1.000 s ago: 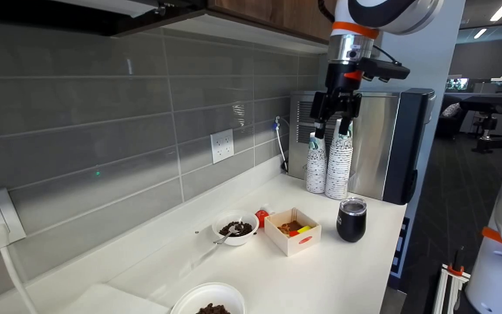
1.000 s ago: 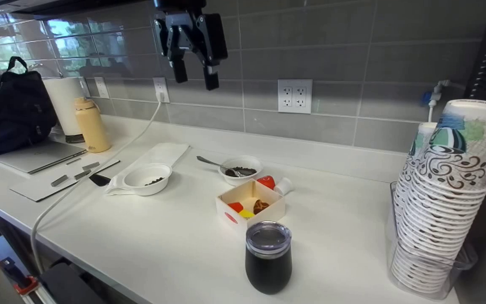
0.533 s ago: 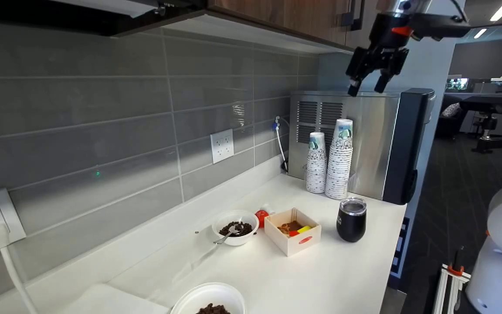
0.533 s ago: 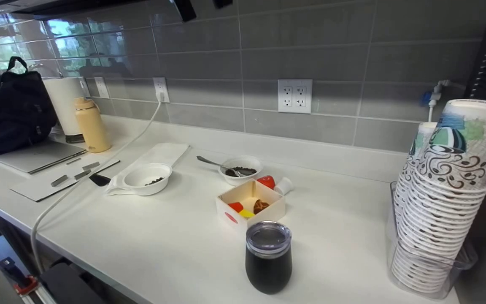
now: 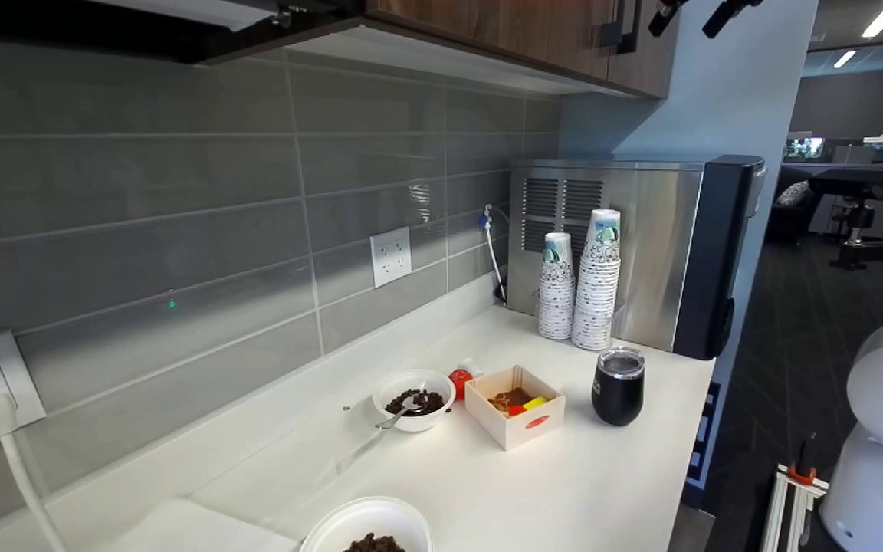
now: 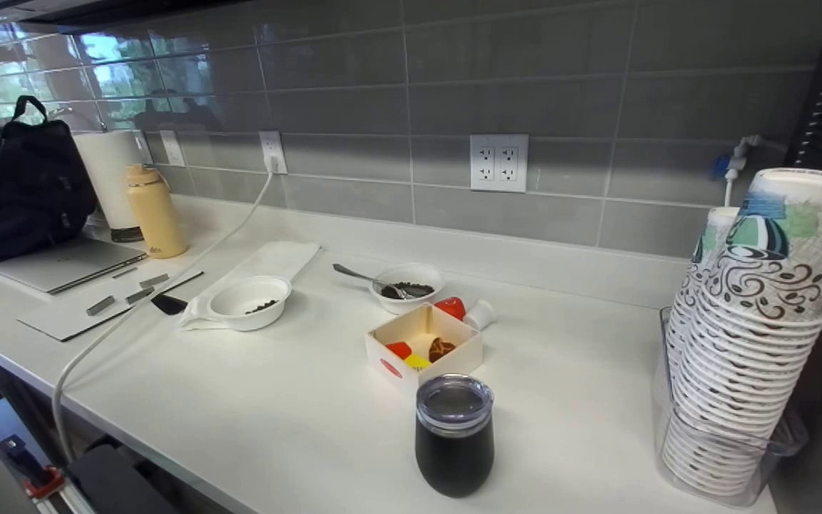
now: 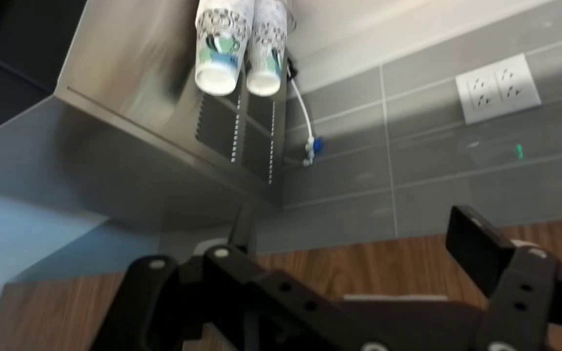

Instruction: Open and close the top left cabinet door

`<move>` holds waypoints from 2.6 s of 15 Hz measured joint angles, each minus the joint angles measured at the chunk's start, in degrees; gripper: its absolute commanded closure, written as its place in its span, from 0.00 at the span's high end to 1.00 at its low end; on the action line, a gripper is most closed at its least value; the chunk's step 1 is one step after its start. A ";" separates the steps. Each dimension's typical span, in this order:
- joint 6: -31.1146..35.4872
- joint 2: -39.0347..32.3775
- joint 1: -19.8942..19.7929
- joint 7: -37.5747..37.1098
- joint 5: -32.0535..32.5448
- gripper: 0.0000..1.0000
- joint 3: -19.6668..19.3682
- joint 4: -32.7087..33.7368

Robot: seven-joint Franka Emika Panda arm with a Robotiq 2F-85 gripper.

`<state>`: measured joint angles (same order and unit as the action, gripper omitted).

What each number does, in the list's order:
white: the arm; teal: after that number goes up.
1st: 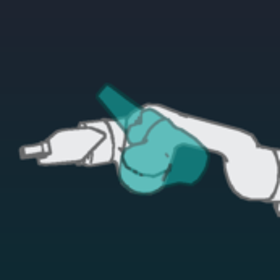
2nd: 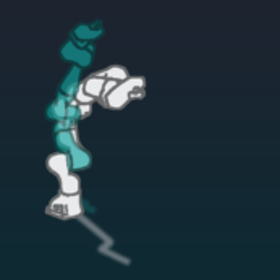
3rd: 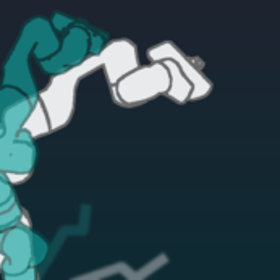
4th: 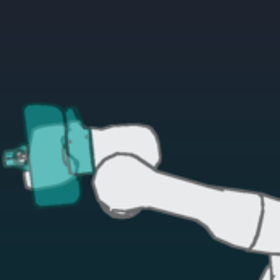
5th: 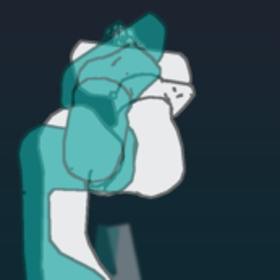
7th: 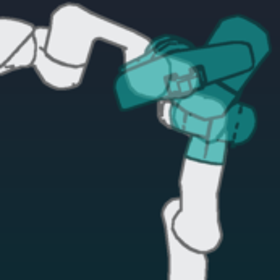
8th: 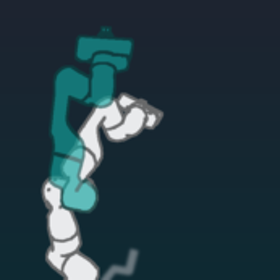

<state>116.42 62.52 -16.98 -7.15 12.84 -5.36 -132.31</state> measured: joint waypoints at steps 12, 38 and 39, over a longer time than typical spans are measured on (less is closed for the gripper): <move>44.23 -11.20 -18.34 -10.39 5.37 1.00 7.31 -2.50; 58.23 -25.29 -46.63 -12.95 -0.73 1.00 23.73 1.31; 58.23 -25.15 -46.94 -13.02 -0.74 1.00 23.96 1.28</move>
<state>174.66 37.37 -63.92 -20.17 12.11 18.60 -131.03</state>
